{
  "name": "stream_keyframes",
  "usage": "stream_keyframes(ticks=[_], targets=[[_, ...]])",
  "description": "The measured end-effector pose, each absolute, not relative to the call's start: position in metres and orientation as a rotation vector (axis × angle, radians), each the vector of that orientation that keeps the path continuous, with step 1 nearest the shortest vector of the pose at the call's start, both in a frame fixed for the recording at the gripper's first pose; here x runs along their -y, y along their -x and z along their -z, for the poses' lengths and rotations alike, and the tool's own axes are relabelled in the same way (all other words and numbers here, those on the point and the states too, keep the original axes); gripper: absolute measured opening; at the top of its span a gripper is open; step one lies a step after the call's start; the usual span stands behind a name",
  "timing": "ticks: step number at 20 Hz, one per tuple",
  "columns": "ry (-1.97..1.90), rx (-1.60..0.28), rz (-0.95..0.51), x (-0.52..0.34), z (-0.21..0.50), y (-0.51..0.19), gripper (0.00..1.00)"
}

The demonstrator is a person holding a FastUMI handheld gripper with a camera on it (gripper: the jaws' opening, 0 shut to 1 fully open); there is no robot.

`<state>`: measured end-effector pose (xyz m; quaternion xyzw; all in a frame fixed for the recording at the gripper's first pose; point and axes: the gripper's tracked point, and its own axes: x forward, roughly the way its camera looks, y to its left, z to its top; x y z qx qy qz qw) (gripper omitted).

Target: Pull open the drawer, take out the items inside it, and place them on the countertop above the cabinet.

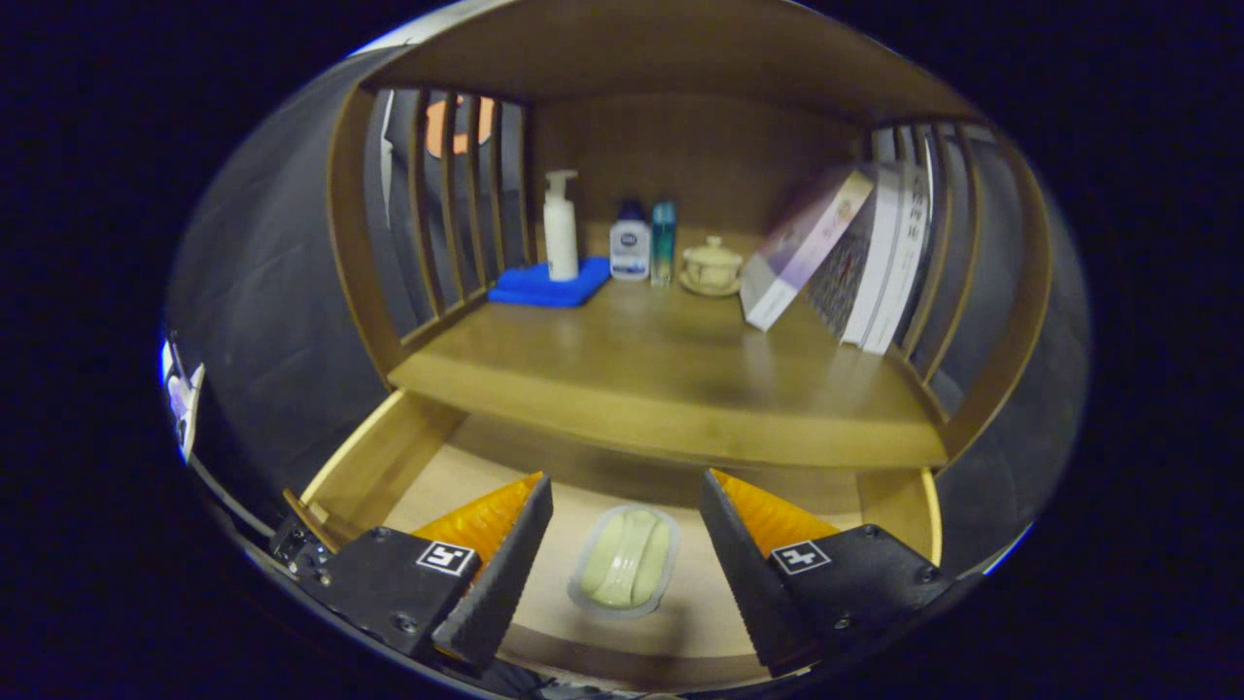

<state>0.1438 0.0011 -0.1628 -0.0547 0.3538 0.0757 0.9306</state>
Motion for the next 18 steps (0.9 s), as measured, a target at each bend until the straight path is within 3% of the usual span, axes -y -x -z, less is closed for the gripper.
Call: stream_keyframes(ticks=[6,9,16,18], targets=[[0.024,-1.004,-0.109,0.011,0.219,-0.151,0.81],[-0.007,-1.108,-0.089,0.011,0.237,-0.145,0.68],[0.035,-1.195,-0.09,0.007,0.249,-0.139,0.48],[0.052,-1.179,-0.053,0.015,0.243,-0.142,0.34]])
